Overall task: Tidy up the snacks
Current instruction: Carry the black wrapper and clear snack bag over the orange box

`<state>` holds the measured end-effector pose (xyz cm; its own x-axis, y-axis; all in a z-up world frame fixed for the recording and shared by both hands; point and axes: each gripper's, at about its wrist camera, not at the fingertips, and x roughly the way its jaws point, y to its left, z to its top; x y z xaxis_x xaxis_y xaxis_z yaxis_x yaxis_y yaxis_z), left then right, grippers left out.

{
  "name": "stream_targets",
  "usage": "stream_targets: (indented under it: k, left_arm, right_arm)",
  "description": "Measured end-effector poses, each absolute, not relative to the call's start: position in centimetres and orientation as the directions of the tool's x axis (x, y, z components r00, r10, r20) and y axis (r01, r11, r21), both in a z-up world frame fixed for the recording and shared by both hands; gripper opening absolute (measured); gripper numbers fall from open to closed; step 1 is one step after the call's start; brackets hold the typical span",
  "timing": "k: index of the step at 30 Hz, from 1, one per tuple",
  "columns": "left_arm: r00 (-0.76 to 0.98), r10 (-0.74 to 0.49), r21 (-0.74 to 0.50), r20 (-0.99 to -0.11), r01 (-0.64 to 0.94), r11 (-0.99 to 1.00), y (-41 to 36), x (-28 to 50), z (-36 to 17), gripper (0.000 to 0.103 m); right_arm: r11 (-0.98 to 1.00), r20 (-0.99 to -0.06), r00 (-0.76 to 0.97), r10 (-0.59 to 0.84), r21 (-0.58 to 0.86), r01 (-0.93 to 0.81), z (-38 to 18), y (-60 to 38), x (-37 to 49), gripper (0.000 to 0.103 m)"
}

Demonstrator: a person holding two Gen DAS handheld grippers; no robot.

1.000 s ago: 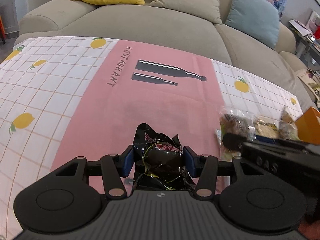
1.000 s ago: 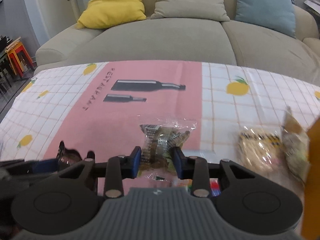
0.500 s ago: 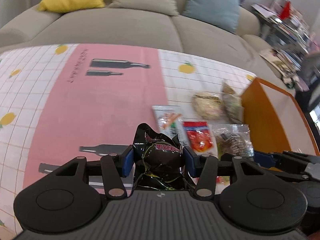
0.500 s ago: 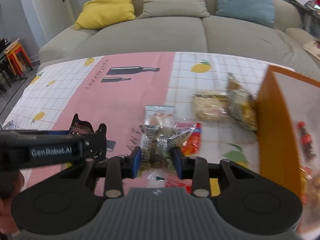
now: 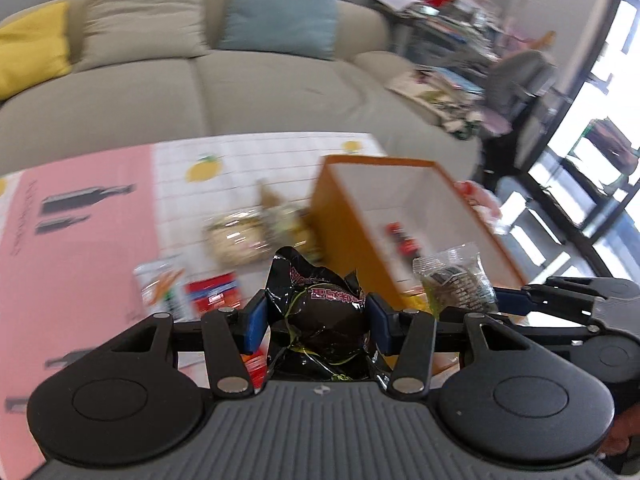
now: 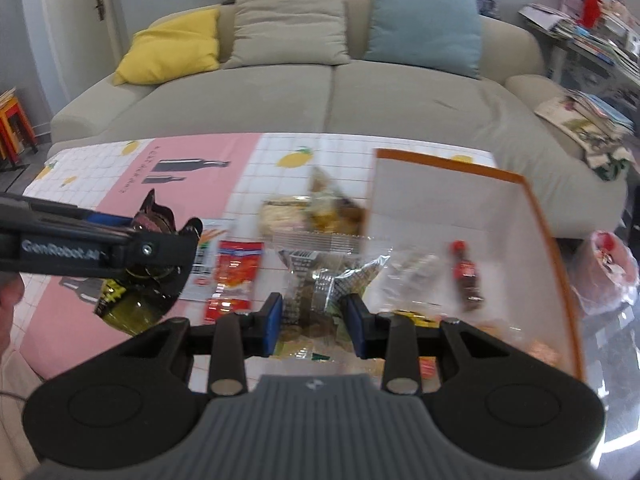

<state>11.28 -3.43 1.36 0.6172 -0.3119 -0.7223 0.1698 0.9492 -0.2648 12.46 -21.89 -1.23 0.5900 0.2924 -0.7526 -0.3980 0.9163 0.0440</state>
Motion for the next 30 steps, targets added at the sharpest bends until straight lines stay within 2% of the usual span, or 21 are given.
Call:
stream_targets:
  k: [6,13,18,24,30]
  left_arm:
    - [0.568,-0.418,-0.281,-0.709,0.316,0.906,-8.0,15.0,2.9,0.058]
    - [0.486,-0.447,-0.21,-0.751,0.465,0.86,-13.6,18.7,2.1,0.058]
    - [0.44,-0.42,-0.127,-0.794,0.556,0.822,-16.7,21.1,0.2,0.058]
    - [0.414,-0.36,-0.027,-0.836,0.625,0.78,-19.3,23.0,-1.2,0.058]
    - [0.38,-0.341,-0.041,-0.86,0.615,0.788,-20.0,25.1,-3.0,0.058]
  right_arm:
    - [0.942,-0.768,0.598,0.229,0.02,-0.336,0.4,-27.5,14.3,0.033]
    - [0.95,-0.812,0.55,0.197,0.019,-0.312,-0.3,-32.1,17.9,0.033]
    - [0.941,-0.845,0.49,0.212,0.041,-0.335,-2.2,-33.0,20.4,0.033]
    - [0.913,-0.876,0.452,0.17,-0.032,-0.406,-5.0,-31.9,23.5,0.034]
    - [0.857,-0.903,0.422,0.082,-0.152,-0.493,-7.7,-31.4,26.2,0.034]
